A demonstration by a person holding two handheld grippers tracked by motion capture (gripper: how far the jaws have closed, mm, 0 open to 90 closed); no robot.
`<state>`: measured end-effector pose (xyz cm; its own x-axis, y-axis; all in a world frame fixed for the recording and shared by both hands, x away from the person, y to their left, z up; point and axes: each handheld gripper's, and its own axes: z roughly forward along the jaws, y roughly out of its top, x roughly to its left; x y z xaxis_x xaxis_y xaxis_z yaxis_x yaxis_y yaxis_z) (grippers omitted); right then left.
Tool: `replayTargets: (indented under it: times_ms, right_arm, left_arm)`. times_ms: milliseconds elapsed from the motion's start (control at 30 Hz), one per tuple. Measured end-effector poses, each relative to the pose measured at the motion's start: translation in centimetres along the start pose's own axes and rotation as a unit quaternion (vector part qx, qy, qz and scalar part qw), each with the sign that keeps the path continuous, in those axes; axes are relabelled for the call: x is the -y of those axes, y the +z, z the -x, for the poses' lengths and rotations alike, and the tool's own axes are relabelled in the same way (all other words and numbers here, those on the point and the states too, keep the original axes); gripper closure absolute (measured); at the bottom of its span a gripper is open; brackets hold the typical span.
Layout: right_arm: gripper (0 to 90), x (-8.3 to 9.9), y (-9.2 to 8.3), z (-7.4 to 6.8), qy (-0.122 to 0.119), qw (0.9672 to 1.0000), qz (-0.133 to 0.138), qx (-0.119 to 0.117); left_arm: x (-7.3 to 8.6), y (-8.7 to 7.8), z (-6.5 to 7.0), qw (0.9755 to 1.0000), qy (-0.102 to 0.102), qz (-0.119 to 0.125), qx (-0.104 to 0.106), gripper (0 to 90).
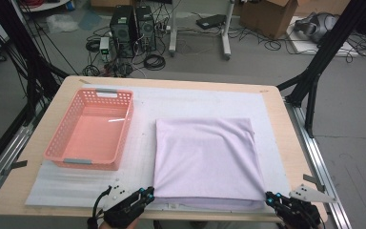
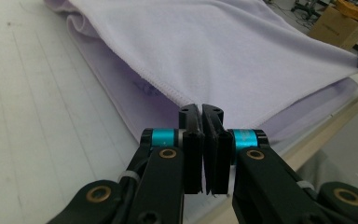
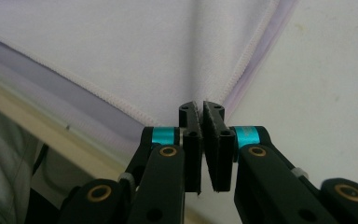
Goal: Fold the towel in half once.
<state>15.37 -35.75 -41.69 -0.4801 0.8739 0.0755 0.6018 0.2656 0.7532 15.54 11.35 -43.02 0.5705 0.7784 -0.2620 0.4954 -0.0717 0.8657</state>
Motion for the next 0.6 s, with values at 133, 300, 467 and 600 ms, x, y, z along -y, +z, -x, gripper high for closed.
replayTargets:
  times_ms: [133, 300, 467, 600]
  right_arm:
    - [85.8, 0.8, -0.8, -0.7, -0.006, 1.0000, -0.004, -0.007]
    - [85.2, 1.4, -1.3, -1.1, -0.016, 0.9998, -0.001, -0.008]
    - [85.3, 1.2, -0.8, -1.0, -0.019, 0.9998, 0.010, -0.004]
    - [85.3, 1.2, -0.9, -0.9, -0.013, 0.9998, 0.011, -0.006]
  left_arm:
    - [0.8, -0.5, 0.6, 0.9999, -0.005, -0.009, -0.009, 86.6]
    - [1.4, -0.6, 0.8, 0.9993, -0.009, -0.011, -0.035, 85.2]
    - [0.8, 0.3, 0.2, 0.9988, -0.011, -0.004, -0.049, 86.1]
    - [1.2, 0.7, 0.1, 0.9985, -0.011, -0.022, -0.048, 86.1]
